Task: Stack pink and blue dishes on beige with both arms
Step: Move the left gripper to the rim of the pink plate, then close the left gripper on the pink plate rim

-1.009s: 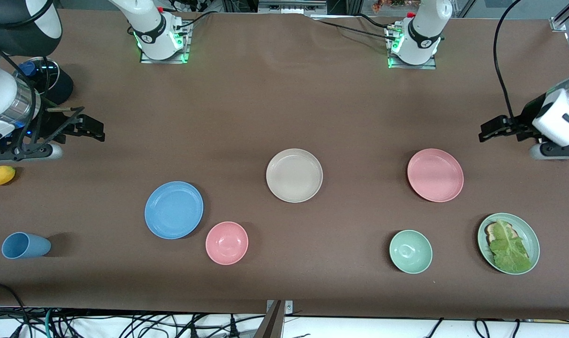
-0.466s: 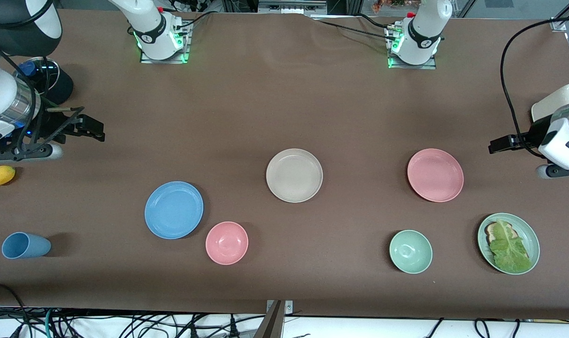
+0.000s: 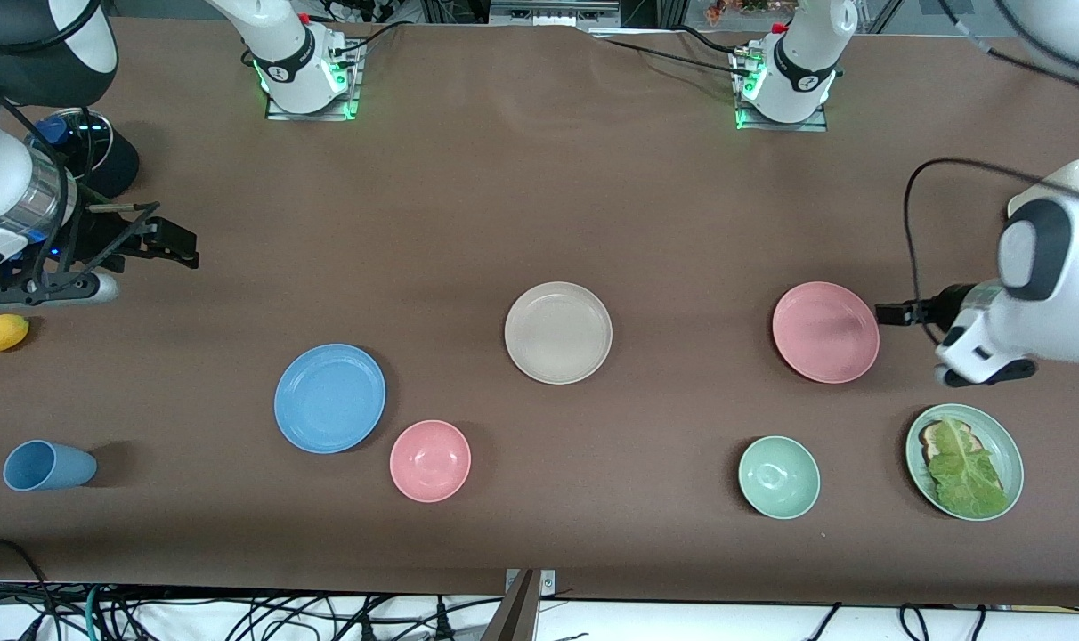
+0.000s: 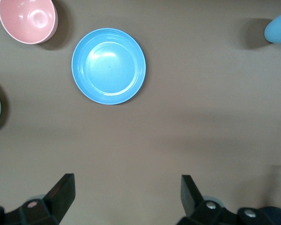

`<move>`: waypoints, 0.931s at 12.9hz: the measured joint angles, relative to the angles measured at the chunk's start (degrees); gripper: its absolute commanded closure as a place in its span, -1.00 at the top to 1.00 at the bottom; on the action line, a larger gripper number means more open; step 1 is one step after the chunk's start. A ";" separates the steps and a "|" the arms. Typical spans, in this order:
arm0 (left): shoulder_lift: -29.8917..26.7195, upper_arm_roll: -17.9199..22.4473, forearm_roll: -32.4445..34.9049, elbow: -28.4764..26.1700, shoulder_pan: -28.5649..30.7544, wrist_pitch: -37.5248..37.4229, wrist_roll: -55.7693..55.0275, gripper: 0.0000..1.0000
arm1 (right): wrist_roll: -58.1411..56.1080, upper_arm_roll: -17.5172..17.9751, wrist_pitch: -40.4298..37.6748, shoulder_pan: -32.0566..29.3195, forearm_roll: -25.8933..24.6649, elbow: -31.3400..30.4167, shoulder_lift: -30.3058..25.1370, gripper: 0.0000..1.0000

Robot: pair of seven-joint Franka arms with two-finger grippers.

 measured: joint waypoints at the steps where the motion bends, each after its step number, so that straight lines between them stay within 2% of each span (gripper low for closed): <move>1: 1.67 -0.05 0.00 -0.54 0.01 2.36 0.00 1.00 | 0.00 0.00 0.00 0.00 0.00 0.00 0.00 1.00; 4: 2.38 -0.05 0.06 -6.28 0.02 12.96 0.05 1.00 | 0.00 0.00 0.00 0.00 0.00 0.00 0.00 1.00; 8: 0.69 0.00 2.59 -18.42 0.88 29.32 3.80 1.00 | 0.00 0.00 0.00 0.00 0.00 0.00 0.00 1.00; 12: -0.34 0.07 2.74 -21.92 6.36 32.12 11.79 1.00 | 0.00 0.00 0.00 0.00 0.00 0.00 0.00 1.00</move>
